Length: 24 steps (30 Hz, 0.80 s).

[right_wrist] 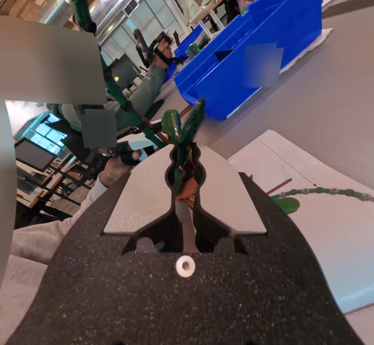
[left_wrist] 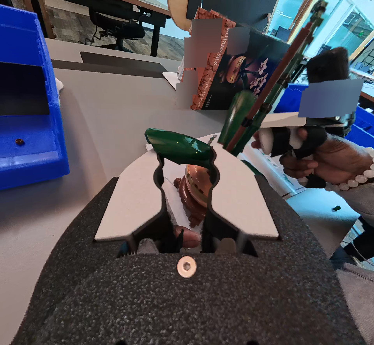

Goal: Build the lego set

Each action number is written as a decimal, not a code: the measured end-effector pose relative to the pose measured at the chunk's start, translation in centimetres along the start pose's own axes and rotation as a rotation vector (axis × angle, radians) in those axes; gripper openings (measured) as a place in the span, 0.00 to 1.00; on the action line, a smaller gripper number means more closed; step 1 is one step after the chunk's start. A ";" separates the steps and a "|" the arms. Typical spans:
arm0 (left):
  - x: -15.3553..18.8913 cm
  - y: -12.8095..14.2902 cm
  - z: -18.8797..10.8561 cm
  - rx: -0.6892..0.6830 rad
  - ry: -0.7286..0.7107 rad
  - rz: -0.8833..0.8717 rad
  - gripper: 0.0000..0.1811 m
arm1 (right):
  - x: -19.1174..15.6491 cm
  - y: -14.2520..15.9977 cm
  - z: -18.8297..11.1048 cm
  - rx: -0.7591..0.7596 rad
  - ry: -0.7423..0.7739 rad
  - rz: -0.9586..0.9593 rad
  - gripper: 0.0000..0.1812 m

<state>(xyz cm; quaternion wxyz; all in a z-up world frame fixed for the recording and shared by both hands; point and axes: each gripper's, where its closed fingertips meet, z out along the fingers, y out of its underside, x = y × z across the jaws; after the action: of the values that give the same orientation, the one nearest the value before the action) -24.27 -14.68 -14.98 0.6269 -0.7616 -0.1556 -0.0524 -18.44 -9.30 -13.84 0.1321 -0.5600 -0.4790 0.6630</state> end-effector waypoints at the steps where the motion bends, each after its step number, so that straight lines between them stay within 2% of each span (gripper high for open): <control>1: 0.1 -0.1 0.0 0.000 0.000 0.008 0.23 | -0.2 0.0 0.1 -0.013 0.012 -0.027 0.08; 5: 0.0 0.2 -0.1 -0.023 0.016 -0.011 0.24 | 0.0 0.3 0.0 -0.038 0.000 0.007 0.13; 9: 0.1 1.4 -1.4 -0.042 0.069 -0.104 0.31 | 0.2 1.7 -1.1 -0.065 -0.009 0.056 0.19; 13: 1.5 2.6 -3.5 -0.056 0.130 -0.198 0.32 | -1.6 5.1 -1.3 -0.152 -0.075 0.152 0.16; 16: 3.3 4.2 -3.7 -0.109 0.187 -0.228 0.30 | -3.0 6.9 -0.4 -0.210 -0.137 0.210 0.15; 24: 4.3 4.8 -2.4 -0.084 0.196 -0.219 0.30 | -3.1 6.3 -0.2 -0.174 -0.204 0.340 0.07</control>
<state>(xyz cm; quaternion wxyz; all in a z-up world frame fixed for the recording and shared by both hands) -18.47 -17.05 -17.76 0.5971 -0.7570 -0.1736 -0.2010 -14.88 -14.62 -16.85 -0.0797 -0.5719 -0.4441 0.6851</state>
